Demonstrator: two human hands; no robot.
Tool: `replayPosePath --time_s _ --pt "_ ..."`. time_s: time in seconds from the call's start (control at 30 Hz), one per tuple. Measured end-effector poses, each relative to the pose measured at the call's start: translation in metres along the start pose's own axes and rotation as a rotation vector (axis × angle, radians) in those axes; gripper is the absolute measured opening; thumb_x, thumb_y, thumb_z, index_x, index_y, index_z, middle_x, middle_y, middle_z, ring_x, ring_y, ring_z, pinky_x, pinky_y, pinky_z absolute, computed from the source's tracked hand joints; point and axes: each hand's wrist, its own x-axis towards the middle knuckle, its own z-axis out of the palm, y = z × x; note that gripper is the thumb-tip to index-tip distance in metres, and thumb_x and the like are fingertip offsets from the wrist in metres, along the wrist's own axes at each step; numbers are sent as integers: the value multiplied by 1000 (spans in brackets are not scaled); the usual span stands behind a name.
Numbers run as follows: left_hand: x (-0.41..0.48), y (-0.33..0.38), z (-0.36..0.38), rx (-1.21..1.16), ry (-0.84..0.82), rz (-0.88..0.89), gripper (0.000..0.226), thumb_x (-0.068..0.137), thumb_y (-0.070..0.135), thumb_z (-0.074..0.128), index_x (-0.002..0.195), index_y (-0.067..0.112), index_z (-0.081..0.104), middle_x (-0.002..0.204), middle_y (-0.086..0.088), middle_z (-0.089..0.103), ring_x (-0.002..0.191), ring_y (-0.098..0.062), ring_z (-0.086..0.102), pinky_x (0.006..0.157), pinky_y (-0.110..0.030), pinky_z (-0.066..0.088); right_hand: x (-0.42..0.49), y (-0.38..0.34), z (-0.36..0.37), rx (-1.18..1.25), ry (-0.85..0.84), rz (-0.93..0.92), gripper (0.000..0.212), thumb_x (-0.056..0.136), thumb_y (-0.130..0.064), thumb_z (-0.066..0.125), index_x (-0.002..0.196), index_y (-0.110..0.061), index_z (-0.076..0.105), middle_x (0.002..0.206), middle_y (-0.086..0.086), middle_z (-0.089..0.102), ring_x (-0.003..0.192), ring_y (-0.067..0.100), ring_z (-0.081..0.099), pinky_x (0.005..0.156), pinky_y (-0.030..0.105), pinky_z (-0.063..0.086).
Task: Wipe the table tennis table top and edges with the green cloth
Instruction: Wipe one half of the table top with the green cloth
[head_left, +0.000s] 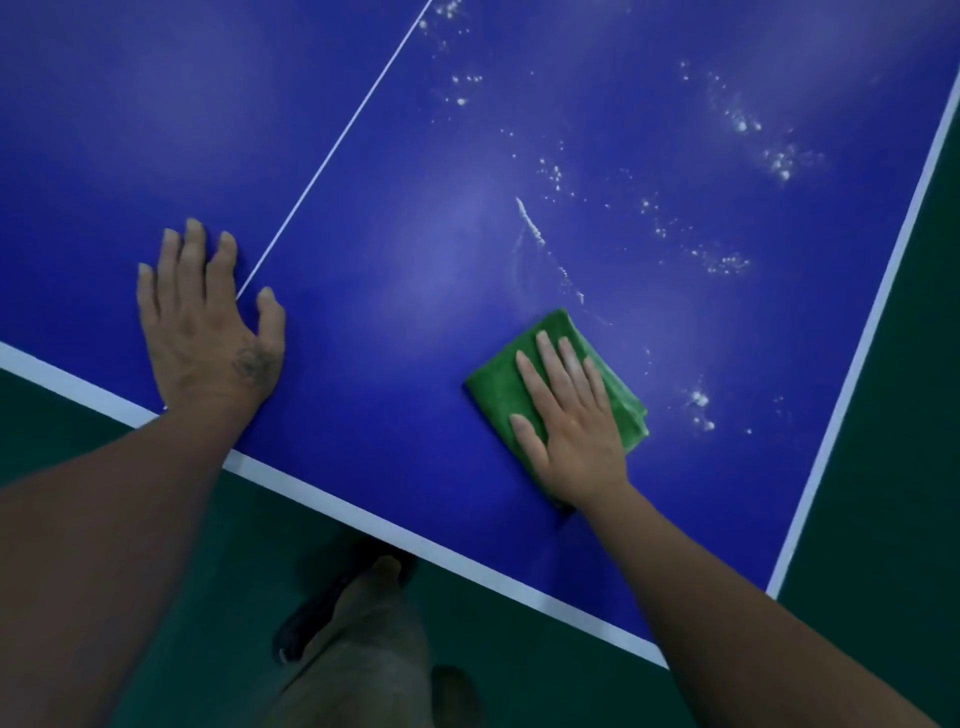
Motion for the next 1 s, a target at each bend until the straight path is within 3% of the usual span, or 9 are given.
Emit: replayPosePath --time_s 0.17,0.3,0.5,0.7,0.9,1.0 --pt "-1 1 -2 3 11 13 67 110 47 38 169 15 27 180 -8 17 168 -25 9 136 -49 4 -55 6 -2 -22 -4 326 68 113 -51 31 173 -22 23 183 0 6 170 25 4 136 55 11" --pt "-5 3 -1 -9 29 28 65 112 44 38 168 12 28 179 -11 19 167 -28 10 136 -49 2 -73 -10 -1 -42 -8 406 69 113 -52 26 173 -20 21 183 1 5 170 25 2 135 59 12" --pt "-20 21 3 -47 11 -56 62 114 35 33 169 7 26 180 -15 17 167 -33 9 136 -52 4 17 -24 0 -2 44 126 67 111 -52 36 172 -24 28 182 2 17 169 25 10 136 53 10" --pt "-123 116 17 -45 -19 -227 62 116 31 30 172 8 18 181 -11 9 168 -30 3 136 -49 2 85 -33 0 31 67 123 68 111 -55 33 173 -27 26 182 1 13 169 24 8 136 49 1" --pt "-255 240 54 42 0 -300 63 115 34 28 172 10 18 181 -12 9 168 -31 5 135 -59 4 -9 18 -1 87 104 -176 64 111 -51 42 168 -22 39 179 4 26 167 27 20 135 50 12" --pt "-283 278 65 86 -13 -272 65 112 34 25 173 12 15 182 -10 4 169 -28 1 134 -60 4 -66 69 -7 102 101 -221 63 111 -50 47 168 -22 40 179 3 26 167 26 21 135 51 15"
